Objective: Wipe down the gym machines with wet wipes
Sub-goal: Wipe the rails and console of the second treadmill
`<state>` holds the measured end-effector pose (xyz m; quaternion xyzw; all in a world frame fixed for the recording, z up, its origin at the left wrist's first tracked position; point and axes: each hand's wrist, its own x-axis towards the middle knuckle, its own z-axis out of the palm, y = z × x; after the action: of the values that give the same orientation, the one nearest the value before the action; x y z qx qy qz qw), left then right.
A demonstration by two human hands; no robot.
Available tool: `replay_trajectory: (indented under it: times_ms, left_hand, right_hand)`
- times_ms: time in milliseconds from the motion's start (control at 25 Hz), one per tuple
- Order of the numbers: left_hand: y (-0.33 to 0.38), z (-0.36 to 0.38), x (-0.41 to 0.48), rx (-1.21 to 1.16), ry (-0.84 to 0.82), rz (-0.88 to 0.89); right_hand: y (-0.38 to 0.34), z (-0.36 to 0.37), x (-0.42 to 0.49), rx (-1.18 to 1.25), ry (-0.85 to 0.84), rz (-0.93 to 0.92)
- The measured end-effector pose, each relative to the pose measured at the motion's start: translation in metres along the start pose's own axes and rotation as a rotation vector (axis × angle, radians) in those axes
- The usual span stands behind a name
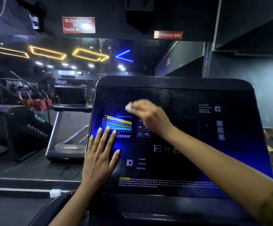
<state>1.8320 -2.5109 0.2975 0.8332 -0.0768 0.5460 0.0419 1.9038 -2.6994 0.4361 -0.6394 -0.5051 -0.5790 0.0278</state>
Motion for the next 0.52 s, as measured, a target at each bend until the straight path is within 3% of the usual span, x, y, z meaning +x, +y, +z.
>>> replay_trajectory:
  times_ms: [80, 280, 520]
  left_hand:
    - [-0.001, -0.001, 0.000, -0.002, 0.005, 0.010]
    - [-0.001, -0.002, 0.001, -0.017, 0.010, 0.018]
    - [0.000, -0.002, 0.000, -0.022, 0.012, 0.011]
  right_hand:
    - [0.026, 0.004, 0.039, -0.077, 0.055, 0.124]
    - [0.050, 0.008, 0.035, -0.260, -0.133, 0.137]
    - [0.100, -0.050, -0.036, -0.392, 0.009, 0.614]
